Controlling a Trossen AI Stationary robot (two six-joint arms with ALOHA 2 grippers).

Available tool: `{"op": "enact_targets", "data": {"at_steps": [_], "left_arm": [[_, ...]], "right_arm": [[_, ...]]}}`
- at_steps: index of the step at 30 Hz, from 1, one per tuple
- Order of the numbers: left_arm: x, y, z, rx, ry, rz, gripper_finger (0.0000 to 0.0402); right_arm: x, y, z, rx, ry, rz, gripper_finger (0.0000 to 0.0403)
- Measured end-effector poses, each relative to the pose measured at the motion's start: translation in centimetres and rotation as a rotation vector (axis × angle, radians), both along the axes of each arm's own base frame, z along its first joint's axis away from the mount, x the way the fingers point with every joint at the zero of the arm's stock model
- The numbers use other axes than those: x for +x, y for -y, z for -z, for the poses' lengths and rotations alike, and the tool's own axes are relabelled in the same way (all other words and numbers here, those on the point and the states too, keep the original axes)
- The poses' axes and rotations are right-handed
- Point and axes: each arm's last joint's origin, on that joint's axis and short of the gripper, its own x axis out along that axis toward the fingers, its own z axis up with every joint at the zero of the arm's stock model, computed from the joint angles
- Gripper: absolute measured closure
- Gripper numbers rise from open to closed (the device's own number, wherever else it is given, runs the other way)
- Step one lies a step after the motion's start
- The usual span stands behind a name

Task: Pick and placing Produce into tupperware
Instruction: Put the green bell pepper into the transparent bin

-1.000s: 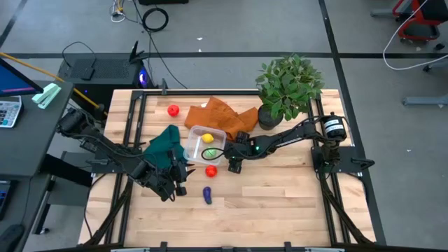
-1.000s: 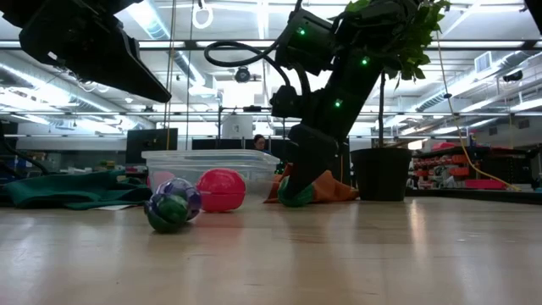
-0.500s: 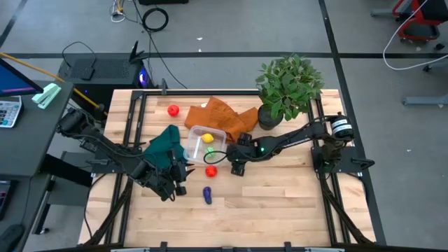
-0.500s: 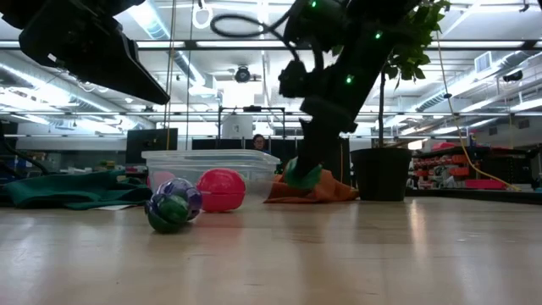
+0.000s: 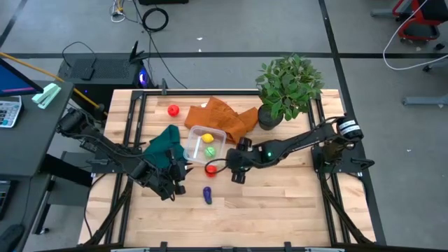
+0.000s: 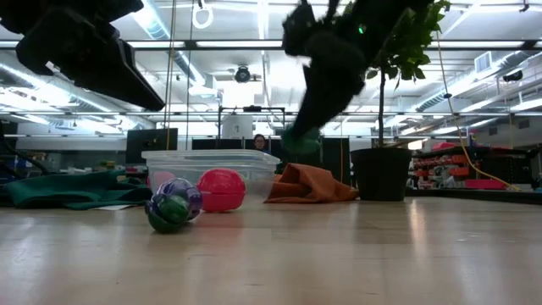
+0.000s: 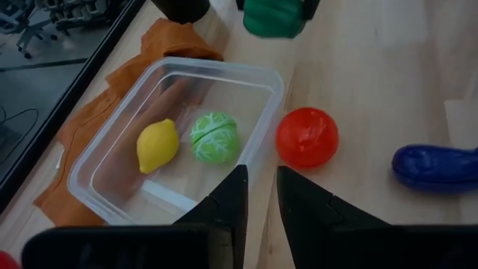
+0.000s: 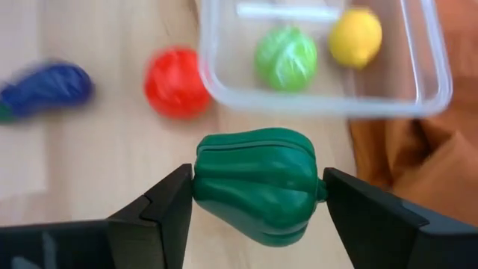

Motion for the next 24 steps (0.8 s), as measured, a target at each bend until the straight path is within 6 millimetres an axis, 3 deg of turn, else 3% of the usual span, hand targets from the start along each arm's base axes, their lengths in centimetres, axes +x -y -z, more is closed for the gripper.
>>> {"op": "enact_targets", "data": {"at_steps": [11,24], "left_arm": [[-0.8,-0.7,-0.5,0.045,-0.002,-0.047,0.0324],[-2.1,-1.7,-2.1,0.056,0.037,-0.089,0.0324]], "right_arm": [[1.2,-1.2,-2.9,-0.012,0.105,-0.061,0.0171],[2.8,1.6,-3.5,-0.059,0.218,-0.08,0.0171]]}}
